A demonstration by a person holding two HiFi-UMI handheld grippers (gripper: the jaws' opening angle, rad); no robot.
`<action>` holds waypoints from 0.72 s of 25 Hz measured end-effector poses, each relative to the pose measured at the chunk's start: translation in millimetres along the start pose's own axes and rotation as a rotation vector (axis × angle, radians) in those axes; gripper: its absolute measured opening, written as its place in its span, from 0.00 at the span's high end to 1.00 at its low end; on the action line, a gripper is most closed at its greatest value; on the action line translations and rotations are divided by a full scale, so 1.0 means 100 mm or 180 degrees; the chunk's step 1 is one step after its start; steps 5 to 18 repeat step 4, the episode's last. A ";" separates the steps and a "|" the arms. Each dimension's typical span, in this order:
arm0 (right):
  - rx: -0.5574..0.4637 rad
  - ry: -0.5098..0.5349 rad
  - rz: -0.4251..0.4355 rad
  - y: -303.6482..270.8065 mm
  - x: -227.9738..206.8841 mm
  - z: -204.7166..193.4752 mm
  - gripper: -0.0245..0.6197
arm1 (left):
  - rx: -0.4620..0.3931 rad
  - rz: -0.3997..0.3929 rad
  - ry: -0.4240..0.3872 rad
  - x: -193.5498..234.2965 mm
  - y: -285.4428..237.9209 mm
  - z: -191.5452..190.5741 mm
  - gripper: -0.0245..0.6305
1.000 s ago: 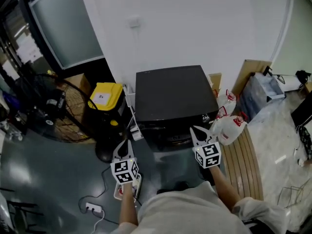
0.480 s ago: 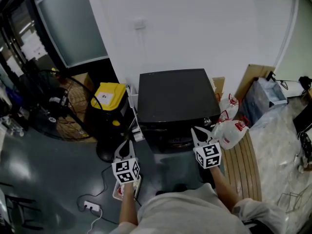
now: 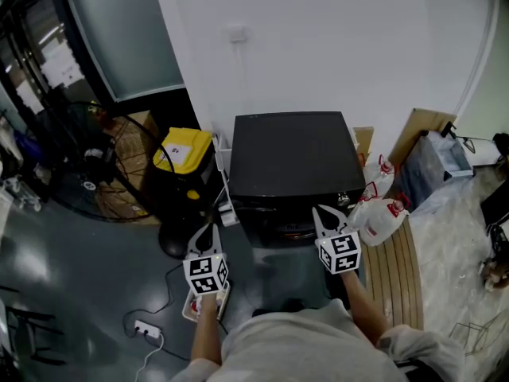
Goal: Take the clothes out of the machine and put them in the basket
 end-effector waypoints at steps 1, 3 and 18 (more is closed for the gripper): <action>0.0001 0.0003 0.0004 -0.01 0.00 0.00 0.93 | 0.0000 -0.0002 -0.0003 0.00 0.00 0.00 0.94; 0.0005 0.0007 0.0009 -0.02 -0.02 -0.01 0.93 | -0.0005 -0.0008 -0.0007 -0.02 -0.02 0.00 0.94; 0.0007 0.0008 0.0012 -0.02 -0.02 -0.01 0.93 | -0.0007 -0.0011 -0.0009 -0.03 -0.02 0.01 0.94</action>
Point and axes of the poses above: the fingertips, and each gripper's own axes: y backward along the fingers, x to its left, z out of its top, the point moved 7 cm from there along y, backward along the fingers, and after that the axes turned 9 degrees about -z, right-handed, at the moved point
